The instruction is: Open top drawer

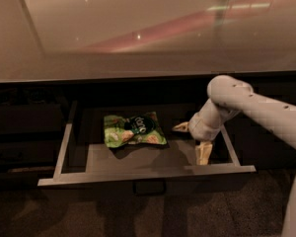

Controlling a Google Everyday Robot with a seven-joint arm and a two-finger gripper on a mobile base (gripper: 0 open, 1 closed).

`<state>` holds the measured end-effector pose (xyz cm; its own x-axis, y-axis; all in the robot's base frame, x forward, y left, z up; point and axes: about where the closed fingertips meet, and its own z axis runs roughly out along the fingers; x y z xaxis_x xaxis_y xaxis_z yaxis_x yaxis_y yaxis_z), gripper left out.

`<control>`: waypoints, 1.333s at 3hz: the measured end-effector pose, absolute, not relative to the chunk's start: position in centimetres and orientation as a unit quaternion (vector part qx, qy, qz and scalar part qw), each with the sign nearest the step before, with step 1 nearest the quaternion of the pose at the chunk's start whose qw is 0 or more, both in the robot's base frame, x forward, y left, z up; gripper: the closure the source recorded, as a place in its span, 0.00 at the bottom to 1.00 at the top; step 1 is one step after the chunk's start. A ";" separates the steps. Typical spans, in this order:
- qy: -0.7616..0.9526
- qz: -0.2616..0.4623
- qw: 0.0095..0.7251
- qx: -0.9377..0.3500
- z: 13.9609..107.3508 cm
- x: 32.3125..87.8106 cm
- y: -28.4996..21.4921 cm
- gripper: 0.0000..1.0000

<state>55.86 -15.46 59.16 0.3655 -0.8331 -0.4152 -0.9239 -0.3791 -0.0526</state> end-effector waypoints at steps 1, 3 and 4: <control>0.528 0.160 0.128 -0.824 57.8 53.6 -14.8 0.00; 0.528 0.157 0.117 -0.826 56.5 52.2 -14.8 0.00; 0.528 0.157 0.117 -0.826 56.8 52.2 -14.8 0.00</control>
Offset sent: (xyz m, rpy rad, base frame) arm -0.0642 0.0074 -0.0431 -0.0713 0.0095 0.0718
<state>52.25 -14.84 56.79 0.3935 -0.8355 -0.3836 -0.9092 -0.4154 -0.0280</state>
